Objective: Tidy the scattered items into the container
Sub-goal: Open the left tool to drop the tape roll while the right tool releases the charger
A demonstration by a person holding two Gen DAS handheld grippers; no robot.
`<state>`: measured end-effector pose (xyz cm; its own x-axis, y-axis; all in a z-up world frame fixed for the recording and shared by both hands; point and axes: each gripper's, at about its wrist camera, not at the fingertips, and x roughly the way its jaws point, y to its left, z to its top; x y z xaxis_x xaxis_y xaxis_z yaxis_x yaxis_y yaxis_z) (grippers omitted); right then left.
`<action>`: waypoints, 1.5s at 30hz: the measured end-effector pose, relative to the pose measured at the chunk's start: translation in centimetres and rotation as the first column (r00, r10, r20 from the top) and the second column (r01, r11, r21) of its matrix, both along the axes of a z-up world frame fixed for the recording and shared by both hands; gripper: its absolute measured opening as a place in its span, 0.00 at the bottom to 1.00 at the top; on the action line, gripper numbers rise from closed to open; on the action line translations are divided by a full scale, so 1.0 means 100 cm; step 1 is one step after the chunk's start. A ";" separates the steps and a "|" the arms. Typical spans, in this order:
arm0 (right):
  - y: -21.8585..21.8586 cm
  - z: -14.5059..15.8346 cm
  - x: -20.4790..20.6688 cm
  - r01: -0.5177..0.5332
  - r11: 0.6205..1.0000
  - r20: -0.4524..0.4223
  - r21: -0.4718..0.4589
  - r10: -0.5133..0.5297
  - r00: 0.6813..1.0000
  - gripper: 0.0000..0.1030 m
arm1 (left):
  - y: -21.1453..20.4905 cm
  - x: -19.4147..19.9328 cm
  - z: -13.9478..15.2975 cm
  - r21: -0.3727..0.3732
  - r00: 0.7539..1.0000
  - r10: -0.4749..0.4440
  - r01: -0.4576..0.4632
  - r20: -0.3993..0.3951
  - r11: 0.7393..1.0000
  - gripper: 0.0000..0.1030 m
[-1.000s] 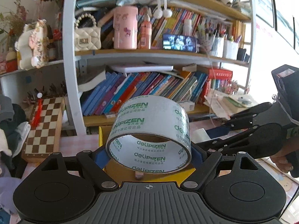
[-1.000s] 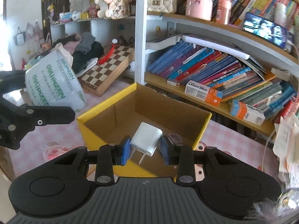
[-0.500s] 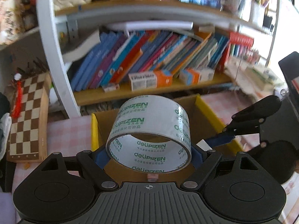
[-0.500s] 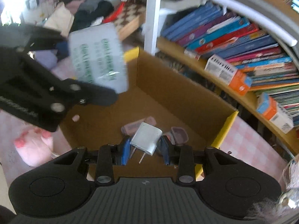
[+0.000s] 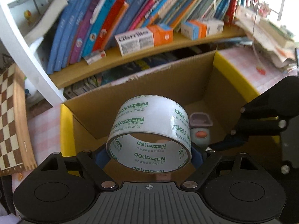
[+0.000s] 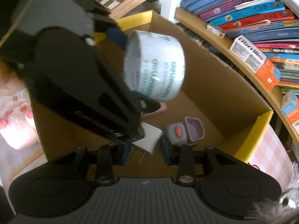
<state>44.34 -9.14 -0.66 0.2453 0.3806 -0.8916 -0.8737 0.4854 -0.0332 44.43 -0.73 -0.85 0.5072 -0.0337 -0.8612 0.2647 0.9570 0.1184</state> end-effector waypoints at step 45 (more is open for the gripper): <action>0.001 0.018 -0.008 0.035 0.999 0.049 -0.012 -0.035 0.998 0.45 | -0.006 -0.035 0.046 0.047 0.986 -0.075 0.069 0.147 0.997 0.89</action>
